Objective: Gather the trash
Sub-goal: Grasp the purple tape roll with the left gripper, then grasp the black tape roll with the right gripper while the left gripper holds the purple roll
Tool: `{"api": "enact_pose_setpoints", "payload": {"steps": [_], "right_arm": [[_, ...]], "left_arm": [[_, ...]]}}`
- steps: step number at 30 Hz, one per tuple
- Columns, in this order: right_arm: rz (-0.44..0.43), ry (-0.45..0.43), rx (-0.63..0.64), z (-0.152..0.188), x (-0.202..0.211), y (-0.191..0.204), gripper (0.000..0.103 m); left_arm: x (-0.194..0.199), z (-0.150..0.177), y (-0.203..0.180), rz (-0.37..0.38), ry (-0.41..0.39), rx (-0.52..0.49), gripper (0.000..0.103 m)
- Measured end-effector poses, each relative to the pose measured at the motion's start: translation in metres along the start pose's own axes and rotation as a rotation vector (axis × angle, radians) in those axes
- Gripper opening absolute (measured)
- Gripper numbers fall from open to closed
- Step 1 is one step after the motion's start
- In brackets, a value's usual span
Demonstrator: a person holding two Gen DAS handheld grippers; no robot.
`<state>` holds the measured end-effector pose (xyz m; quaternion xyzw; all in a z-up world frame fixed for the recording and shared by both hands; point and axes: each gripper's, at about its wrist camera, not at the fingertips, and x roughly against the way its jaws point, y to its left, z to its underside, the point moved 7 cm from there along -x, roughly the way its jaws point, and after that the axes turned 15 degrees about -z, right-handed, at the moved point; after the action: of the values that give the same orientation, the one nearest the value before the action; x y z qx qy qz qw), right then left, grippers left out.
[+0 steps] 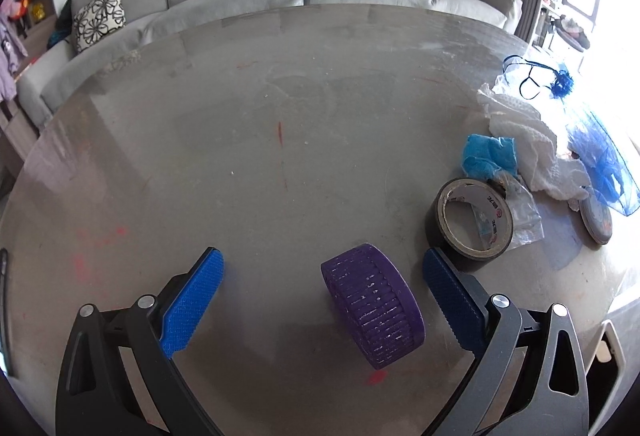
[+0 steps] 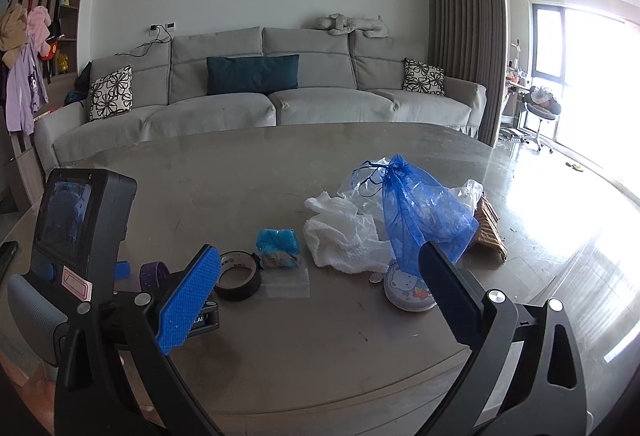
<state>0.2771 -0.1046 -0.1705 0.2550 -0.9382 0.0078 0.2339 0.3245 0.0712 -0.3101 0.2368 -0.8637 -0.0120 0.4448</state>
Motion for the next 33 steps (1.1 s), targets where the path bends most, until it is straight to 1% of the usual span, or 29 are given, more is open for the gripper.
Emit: {"api": "enact_pose_setpoints", "payload": {"steps": [2, 3, 4, 5, 6, 7, 11, 13, 19, 21, 30, 33], "right_arm": [[0.002, 0.003, 0.008, 0.001, -0.001, 0.001, 0.099], [0.004, 0.004, 0.012, 0.001, -0.002, 0.001, 0.099], [0.004, 0.007, 0.014, 0.002, -0.004, 0.002, 0.099], [0.003, 0.010, 0.015, 0.003, -0.005, 0.002, 0.099], [0.001, 0.014, 0.014, 0.003, -0.007, 0.002, 0.099], [-0.001, 0.017, 0.014, 0.004, -0.009, 0.002, 0.099], [-0.013, 0.019, -0.002, 0.006, -0.016, 0.002, 0.099], [-0.019, 0.018, -0.014, 0.005, -0.019, 0.001, 0.099], [-0.042, 0.019, -0.024, 0.003, -0.033, 0.010, 0.099], [-0.051, 0.020, -0.024, 0.003, -0.039, 0.015, 0.099], [-0.070, 0.080, -0.012, 0.016, -0.070, 0.033, 0.099], [-0.068, 0.112, -0.019, 0.022, -0.081, 0.035, 0.099]], "left_arm": [[0.000, -0.002, 0.001, 0.006, -0.003, 0.005, 0.098], [0.002, 0.000, 0.004, 0.004, -0.011, 0.007, 0.094], [0.005, -0.001, 0.006, 0.006, -0.028, 0.007, 0.077], [0.008, -0.002, 0.005, 0.016, -0.041, -0.002, 0.048], [0.011, -0.003, 0.003, 0.030, -0.043, -0.022, 0.031], [0.014, -0.004, 0.003, 0.037, -0.038, -0.037, 0.018], [0.020, -0.005, 0.008, 0.046, -0.046, -0.031, 0.018], [0.024, -0.008, 0.011, 0.047, -0.063, -0.033, 0.018], [0.034, -0.014, 0.025, 0.024, -0.114, -0.042, 0.018], [0.034, -0.017, 0.035, 0.011, -0.133, -0.042, 0.018], [0.046, -0.034, 0.074, -0.011, -0.172, 0.013, 0.018], [0.052, -0.039, 0.083, -0.028, -0.204, 0.023, 0.018]]}}
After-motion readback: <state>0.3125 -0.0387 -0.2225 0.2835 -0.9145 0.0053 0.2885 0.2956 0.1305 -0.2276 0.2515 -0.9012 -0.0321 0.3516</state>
